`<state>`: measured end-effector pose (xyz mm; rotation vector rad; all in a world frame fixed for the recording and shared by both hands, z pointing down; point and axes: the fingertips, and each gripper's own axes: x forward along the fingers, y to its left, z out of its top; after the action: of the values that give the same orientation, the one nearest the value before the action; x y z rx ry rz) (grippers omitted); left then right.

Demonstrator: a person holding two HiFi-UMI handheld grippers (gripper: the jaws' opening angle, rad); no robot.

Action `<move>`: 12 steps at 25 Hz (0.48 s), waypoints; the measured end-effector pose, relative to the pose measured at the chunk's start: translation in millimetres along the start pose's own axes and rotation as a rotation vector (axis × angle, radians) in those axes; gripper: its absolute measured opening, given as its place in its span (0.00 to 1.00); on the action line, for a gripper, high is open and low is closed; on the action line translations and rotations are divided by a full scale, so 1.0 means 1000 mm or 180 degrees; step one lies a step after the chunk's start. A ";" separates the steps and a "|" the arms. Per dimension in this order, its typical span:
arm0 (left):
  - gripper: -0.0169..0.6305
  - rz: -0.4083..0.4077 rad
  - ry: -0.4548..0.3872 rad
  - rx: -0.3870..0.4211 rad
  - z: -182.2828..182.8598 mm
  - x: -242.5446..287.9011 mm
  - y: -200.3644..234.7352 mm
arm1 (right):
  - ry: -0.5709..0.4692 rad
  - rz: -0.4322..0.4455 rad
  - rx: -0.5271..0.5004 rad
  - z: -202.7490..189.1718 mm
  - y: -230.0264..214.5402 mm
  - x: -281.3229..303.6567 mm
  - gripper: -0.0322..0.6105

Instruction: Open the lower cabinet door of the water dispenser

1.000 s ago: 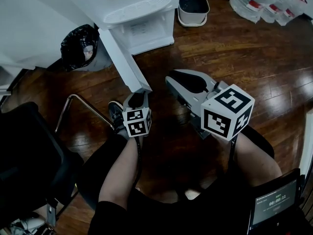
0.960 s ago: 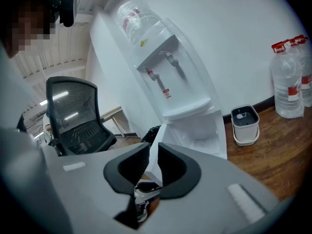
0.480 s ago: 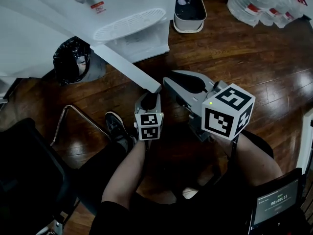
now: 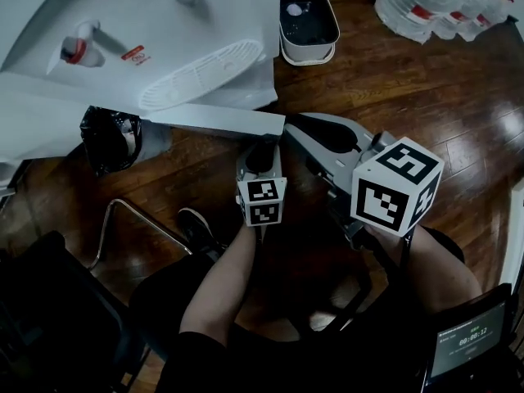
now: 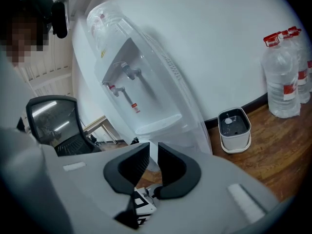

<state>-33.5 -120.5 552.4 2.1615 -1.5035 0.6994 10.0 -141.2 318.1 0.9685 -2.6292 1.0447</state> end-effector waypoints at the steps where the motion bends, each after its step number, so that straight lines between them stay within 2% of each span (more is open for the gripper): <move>1: 0.23 -0.0004 -0.0016 0.0006 0.006 0.007 0.002 | -0.0010 -0.0004 0.0009 0.004 -0.003 0.000 0.14; 5: 0.23 -0.0014 -0.0074 -0.0037 0.028 0.033 0.007 | -0.0071 0.0011 0.0086 0.020 -0.012 -0.001 0.14; 9: 0.23 -0.0052 -0.0143 -0.0325 0.046 0.048 0.004 | -0.0134 -0.0008 0.0065 0.035 -0.021 -0.007 0.14; 12: 0.23 -0.0049 -0.0130 -0.0329 0.045 0.056 0.004 | -0.0087 -0.0039 0.0045 0.036 -0.029 -0.006 0.14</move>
<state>-13.4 -189.8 551.5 2.1196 -1.5076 0.5630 36.0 -177.4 305.1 1.0077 -2.6377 1.0561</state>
